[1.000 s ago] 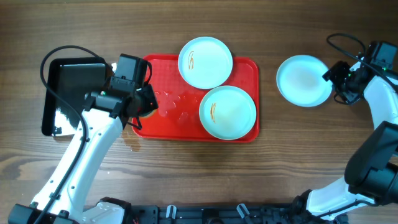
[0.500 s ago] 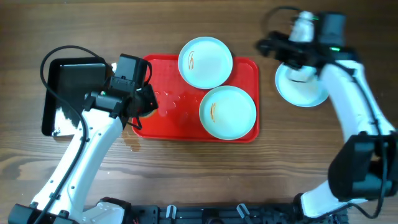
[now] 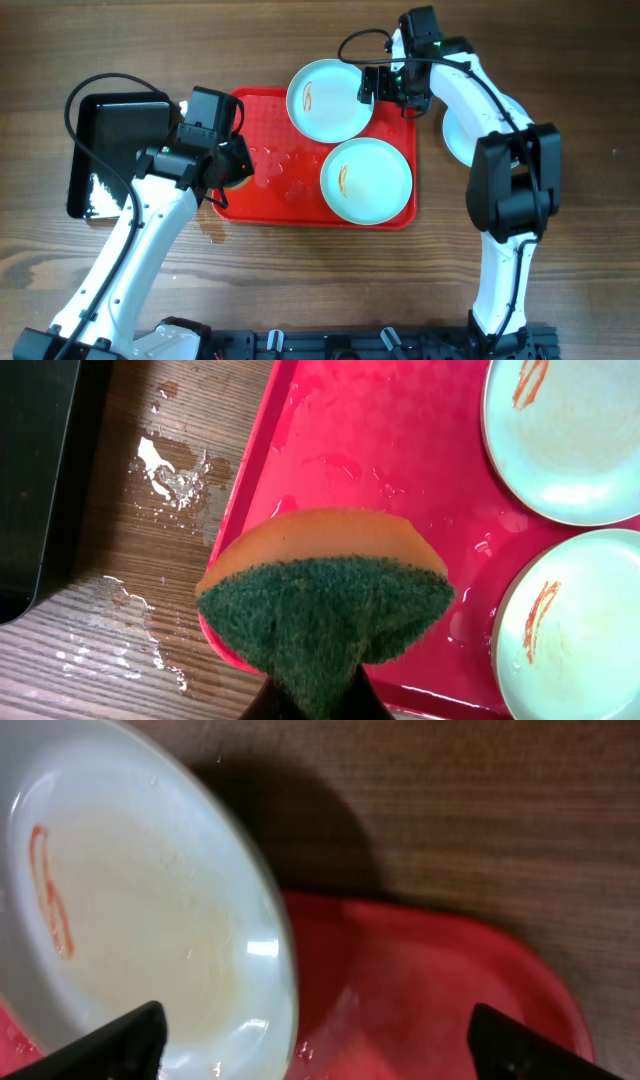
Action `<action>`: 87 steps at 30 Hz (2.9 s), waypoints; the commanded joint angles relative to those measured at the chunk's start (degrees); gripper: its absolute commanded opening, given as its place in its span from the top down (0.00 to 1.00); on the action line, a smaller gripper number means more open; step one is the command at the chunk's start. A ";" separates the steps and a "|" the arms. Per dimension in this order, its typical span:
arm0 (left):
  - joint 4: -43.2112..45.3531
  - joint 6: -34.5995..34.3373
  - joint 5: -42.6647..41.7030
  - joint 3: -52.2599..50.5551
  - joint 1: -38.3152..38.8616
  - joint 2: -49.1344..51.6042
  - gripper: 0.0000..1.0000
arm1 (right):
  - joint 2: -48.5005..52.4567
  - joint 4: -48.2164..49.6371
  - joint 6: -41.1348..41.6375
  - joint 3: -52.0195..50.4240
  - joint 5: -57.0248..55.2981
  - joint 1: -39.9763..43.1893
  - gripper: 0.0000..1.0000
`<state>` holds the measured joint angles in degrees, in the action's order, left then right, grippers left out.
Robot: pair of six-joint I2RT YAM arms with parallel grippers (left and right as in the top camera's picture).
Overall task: Clean dirty plates on tray and stack at the side
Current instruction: 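Return the right gripper to the tray and grasp the top plate's rim, then move the sponge with the left gripper onto the top plate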
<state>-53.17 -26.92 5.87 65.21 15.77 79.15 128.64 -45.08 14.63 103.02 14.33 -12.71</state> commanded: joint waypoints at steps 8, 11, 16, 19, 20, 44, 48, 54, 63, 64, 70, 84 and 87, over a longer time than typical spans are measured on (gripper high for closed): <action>0.17 -0.52 -0.46 0.26 -0.24 -0.59 0.96 | 4.31 5.03 0.39 1.49 -1.51 -3.32 0.41; 0.17 -0.52 -0.44 0.26 -0.24 -0.59 0.96 | 5.51 5.18 0.63 1.33 -3.58 -4.22 0.44; 0.15 -0.52 -0.44 0.26 -0.24 -0.59 0.96 | 5.95 4.81 0.68 1.11 -5.75 -5.44 0.83; 0.20 -0.52 -0.46 0.26 -0.24 -0.59 0.96 | 5.38 4.76 0.74 1.18 -3.32 -6.54 0.91; 0.20 -0.52 -0.44 0.26 -0.24 -0.59 0.96 | 5.22 4.79 0.50 1.22 -2.60 -7.08 0.92; 6.56 1.18 0.42 0.24 -0.26 14.99 0.96 | 4.44 -1.77 10.99 -2.69 4.57 -18.14 0.96; 7.56 1.16 0.35 0.24 -0.24 18.40 0.96 | 4.42 -2.47 9.86 -3.32 4.61 -18.16 0.96; 11.93 1.20 -1.51 0.24 -0.24 21.88 0.96 | 4.42 -7.39 7.52 -3.32 4.83 -18.25 0.96; 18.82 7.41 -10.38 0.24 -0.24 22.71 0.96 | 4.42 -9.22 3.32 -3.28 7.04 -18.25 0.96; 18.69 7.41 -10.36 0.24 -0.24 22.99 0.96 | 4.42 -9.22 3.26 -3.30 7.17 -18.25 0.96; 19.19 7.43 -11.26 -0.96 -0.24 26.80 0.96 | 4.42 -8.85 3.34 -3.30 7.17 -18.14 0.96; 19.74 7.23 -4.63 -1.68 -0.20 33.29 0.96 | 4.42 -8.44 3.34 -3.28 7.15 -18.14 0.96; 17.18 7.21 6.38 -1.68 -0.20 33.99 0.96 | 4.42 -8.24 3.34 -3.28 7.15 -18.14 0.96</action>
<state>-32.88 -20.40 -2.61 65.43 15.73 108.49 132.42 -53.71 19.18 101.36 22.31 -30.65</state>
